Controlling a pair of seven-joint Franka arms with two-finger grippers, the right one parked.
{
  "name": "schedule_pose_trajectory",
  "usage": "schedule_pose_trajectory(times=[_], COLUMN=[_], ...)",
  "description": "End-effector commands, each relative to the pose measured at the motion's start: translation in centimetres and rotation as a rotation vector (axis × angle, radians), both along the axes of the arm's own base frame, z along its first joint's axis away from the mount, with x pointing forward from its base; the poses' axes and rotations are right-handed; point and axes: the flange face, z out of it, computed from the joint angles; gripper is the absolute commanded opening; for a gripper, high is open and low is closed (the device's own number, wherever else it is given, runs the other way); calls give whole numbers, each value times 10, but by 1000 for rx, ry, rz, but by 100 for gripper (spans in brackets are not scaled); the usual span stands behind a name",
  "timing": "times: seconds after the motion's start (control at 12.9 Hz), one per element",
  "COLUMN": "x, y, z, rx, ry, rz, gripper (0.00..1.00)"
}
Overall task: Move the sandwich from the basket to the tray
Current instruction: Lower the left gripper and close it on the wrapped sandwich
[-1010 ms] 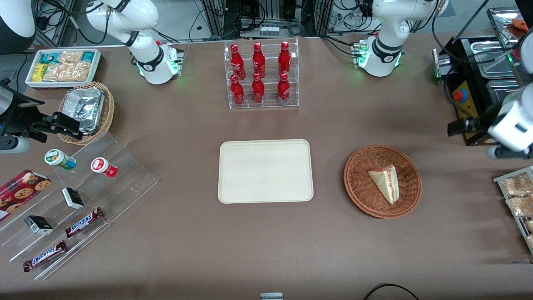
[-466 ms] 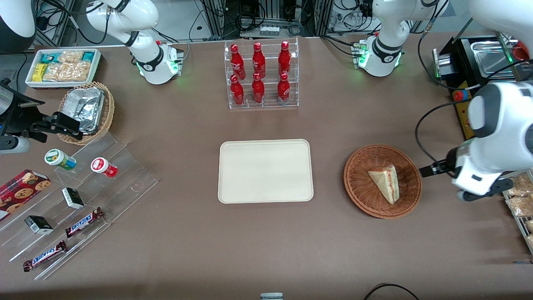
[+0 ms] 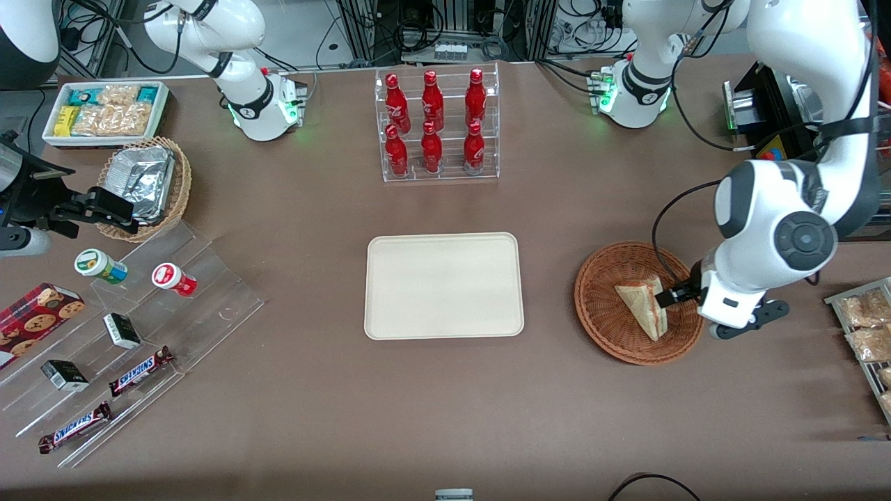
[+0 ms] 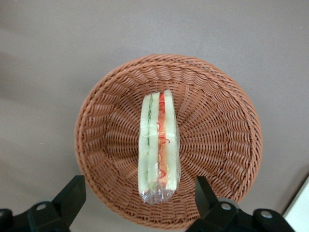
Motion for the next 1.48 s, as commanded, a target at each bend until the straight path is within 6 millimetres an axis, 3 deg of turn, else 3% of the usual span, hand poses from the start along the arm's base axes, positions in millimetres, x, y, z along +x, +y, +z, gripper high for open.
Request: schedule_pose_trajectory(times=[0.0, 0.39, 0.85, 1.17, 1.24, 1.32, 1.4], x=[-3, -15, -19, -28, -30, -32, -30], y=[-6, -10, -24, -20, -19, -19, -19], z=[-24, -62, -81, -87, -90, -91, -89], rx=[0, -6, 1, 13, 13, 14, 15], ry=[-35, -66, -53, -33, -27, -23, -30], rz=[6, 21, 29, 23, 25, 30, 54], gripper=[100, 100, 100, 99, 93, 66, 26])
